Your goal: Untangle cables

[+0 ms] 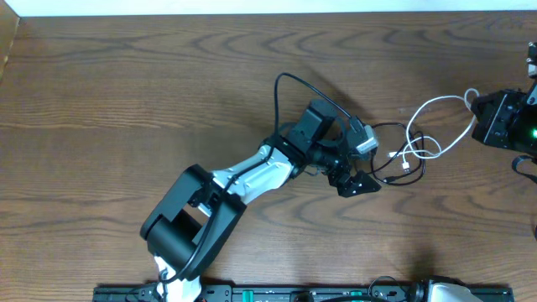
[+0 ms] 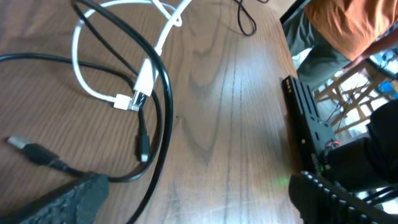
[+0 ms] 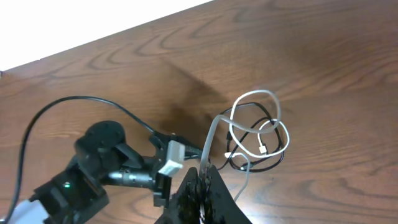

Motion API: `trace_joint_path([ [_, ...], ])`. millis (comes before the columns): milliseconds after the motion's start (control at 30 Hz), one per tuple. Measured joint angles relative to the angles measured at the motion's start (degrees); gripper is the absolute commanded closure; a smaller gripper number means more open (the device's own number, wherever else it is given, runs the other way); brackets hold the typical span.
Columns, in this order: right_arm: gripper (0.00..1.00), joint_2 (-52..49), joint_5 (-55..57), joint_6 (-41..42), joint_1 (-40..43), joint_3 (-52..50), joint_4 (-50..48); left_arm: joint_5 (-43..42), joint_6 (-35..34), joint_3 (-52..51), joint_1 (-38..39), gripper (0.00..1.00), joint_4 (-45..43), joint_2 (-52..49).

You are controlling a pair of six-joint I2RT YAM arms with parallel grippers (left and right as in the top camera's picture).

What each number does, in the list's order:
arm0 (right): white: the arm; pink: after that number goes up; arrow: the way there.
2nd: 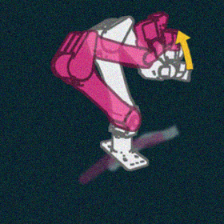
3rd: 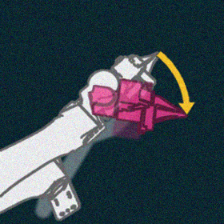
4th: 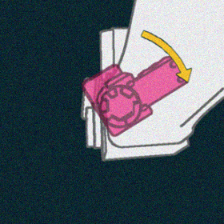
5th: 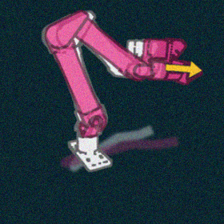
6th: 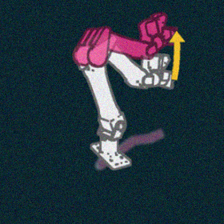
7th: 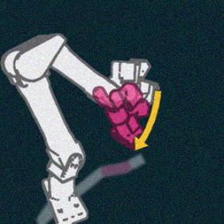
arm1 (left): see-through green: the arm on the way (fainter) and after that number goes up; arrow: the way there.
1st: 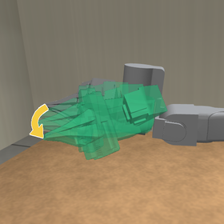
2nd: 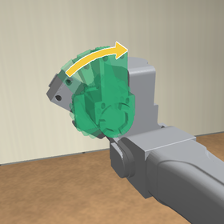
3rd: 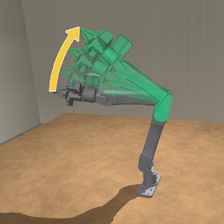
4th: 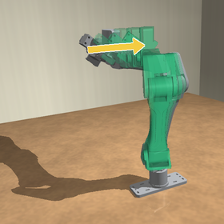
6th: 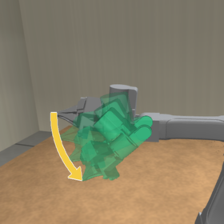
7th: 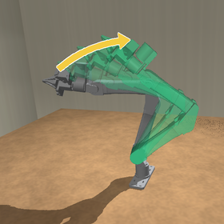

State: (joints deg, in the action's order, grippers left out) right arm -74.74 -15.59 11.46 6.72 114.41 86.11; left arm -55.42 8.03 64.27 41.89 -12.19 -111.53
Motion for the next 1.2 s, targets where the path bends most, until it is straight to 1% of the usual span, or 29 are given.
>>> trace_joint_path([
  [300,0.99,0.0,0.0,-0.7,0.0,0.0,1.3,0.5,-0.3,0.0,1.3,0.06,-9.0,-6.1],
  [333,0.99,0.0,0.0,-0.8,0.0,0.0,1.4,1.2,-0.4,0.0,1.4,0.09,-9.7,-6.5],
  [367,0.99,0.0,0.0,-0.9,0.0,0.0,1.5,2.0,-0.7,0.0,1.5,0.17,-10.3,-7.0],
  [400,0.99,0.0,0.0,-1.0,0.0,0.0,1.7,2.9,-1.0,0.0,1.7,0.51,-10.8,-7.3],
  [433,0.99,0.0,0.0,-1.2,0.0,0.0,1.9,3.8,-1.1,0.0,1.9,0.66,-10.9,-7.6],
  [467,0.99,0.0,0.0,-1.3,0.0,0.0,2.1,4.6,-1.8,0.0,2.2,0.71,-11.0,-7.9],
  [533,0.99,0.0,0.0,-1.5,0.0,0.0,2.4,5.7,-2.0,0.0,2.5,0.87,-10.9,-8.2],
  [700,0.99,0.0,1.6,-1.6,0.0,0.0,3.3,7.7,-4.0,0.0,2.3,0.87,-10.3,-8.2],
  [800,0.99,-0.2,4.0,-1.7,0.0,0.0,5.2,8.3,-5.3,0.0,0.8,0.85,-7.2,-8.2],
  [900,0.99,-0.6,7.3,-1.6,0.0,0.0,6.6,7.4,-5.9,0.0,-2.6,0.85,-3.5,-8.2],
  [967,0.99,-1.0,9.9,-1.4,0.0,0.0,6.9,5.5,-6.2,0.0,-5.4,0.85,-2.5,-8.2],
  [1200,0.99,-2.4,23.9,2.8,0.0,0.1,10.3,-10.3,-8.5,0.0,-20.3,0.83,-1.9,-6.8],
])
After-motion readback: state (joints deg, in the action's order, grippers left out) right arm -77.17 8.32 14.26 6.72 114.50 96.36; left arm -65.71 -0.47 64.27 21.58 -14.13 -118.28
